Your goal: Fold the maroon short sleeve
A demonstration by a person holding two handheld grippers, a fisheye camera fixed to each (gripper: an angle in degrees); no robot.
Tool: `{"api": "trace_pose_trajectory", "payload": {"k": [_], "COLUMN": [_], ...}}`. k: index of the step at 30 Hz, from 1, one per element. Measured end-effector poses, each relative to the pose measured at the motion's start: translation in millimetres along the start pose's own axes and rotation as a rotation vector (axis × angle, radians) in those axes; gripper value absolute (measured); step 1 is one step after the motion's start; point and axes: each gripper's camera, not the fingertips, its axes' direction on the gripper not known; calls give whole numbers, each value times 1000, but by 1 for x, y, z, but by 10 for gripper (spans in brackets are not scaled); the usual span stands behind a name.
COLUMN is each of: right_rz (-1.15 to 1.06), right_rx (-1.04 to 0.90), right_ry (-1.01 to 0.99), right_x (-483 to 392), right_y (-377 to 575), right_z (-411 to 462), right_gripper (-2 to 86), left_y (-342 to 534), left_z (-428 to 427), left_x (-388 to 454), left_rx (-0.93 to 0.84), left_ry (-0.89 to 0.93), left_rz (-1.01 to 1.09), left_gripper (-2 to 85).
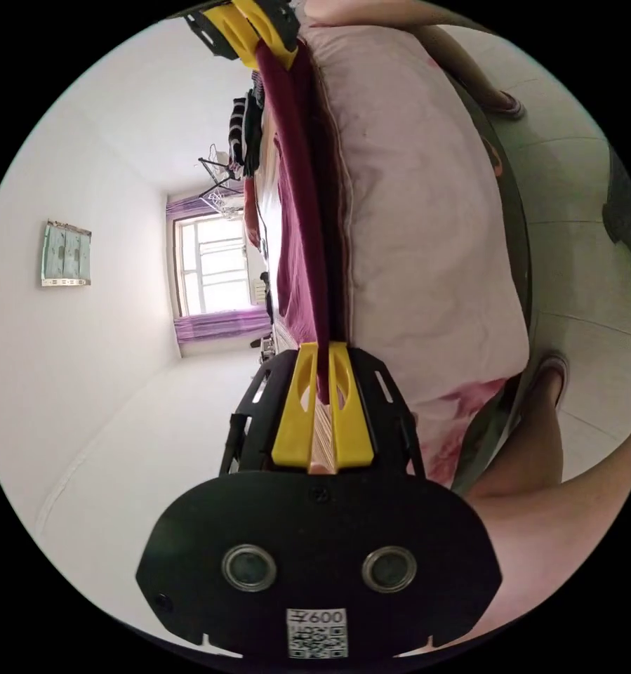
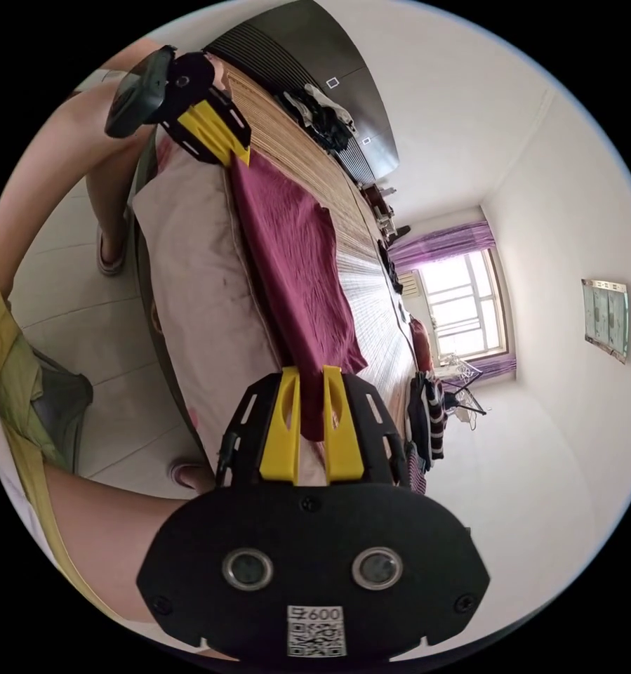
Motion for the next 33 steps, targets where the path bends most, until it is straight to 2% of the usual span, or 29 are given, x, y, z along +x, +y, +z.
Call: {"api": "trace_pose_trajectory", "payload": {"k": [4, 7, 11, 17, 21, 23, 27, 29, 31, 33], "right_rz": [-3, 2, -27, -138, -162, -220, -216, -133, -53, 43], "right_rx": [-13, -13, -28, -23, -5, 39, 79, 67, 68, 103], "right_ry": [12, 0, -36, -94, -87, -124, -120, -30, 64, 161], "right_x": [2, 5, 9, 25, 59, 102, 195, 273, 328, 373], "right_y": [7, 10, 15, 39, 46, 44, 27, 9, -3, -9], "right_z": [-3, -4, -11, -63, -91, -69, 12, 51, 58, 53], "right_gripper": [-3, -4, -4, -5, -4, -4, -4, -4, -4, -4], "left_y": [-5, -12, -25, -41, -43, -49, -75, -87, -100, -106], "left_z": [-5, -8, -17, -85, -122, -105, 10, 53, 81, 92], "left_x": [7, -2, -11, -30, -85, -114, -190, -240, -314, -359], "left_rx": [-44, -71, -127, -225, -201, -155, -141, -173, -193, -225], "left_ry": [-52, -14, 50, 32, 135, 161, 197, 129, 12, -31], "left_rz": [63, -12, -5, 100, 38, 11, 8, -3, -84, -153], "left_gripper": [29, 29, 30, 28, 26, 26, 25, 25, 26, 26]}}
